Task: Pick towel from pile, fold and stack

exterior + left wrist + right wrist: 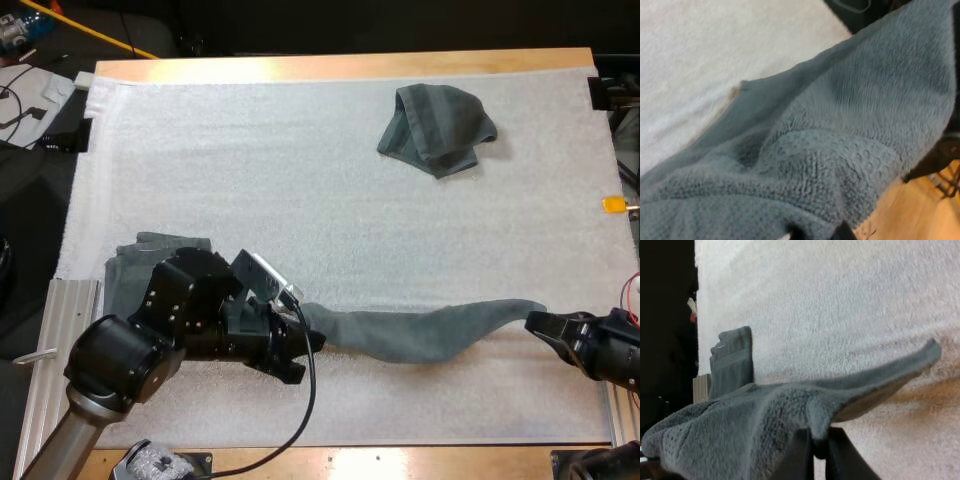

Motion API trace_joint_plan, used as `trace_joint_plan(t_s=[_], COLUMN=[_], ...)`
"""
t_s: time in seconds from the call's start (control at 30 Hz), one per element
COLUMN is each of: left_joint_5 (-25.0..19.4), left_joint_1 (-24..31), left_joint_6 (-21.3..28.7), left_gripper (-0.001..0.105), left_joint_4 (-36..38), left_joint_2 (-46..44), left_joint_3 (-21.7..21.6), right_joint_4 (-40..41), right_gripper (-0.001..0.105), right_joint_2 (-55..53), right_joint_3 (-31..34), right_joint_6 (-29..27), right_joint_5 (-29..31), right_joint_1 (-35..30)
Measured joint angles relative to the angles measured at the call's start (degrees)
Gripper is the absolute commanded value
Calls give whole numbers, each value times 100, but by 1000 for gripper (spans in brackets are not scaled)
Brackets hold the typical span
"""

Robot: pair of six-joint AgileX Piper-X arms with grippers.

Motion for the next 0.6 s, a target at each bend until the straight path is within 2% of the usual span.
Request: trace_joint_plan(t_s=[0.27,0.5,0.53,0.6], left_joint_5=[-660,-1023,-1128,-1157], left_joint_1=[-14,-15,47,45], left_joint_6=[326,493,493,493], left_gripper=[0,0,0,0], left_joint_4=[104,-768,-1213,-1200], left_joint_2=[36,713,1100,1106], left_joint_3=[202,719,831,819], right_joint_4=[-3,-1014,-1504,-1499], right_gripper=[0,1,0,0], right_joint_2=[92,899,1390,1402], right_joint_3=[244,835,993,996], right_joint_6=[31,162,209,269], right_joint_5=[4,259,411,355], right_joint_1=[14,39,55,54])
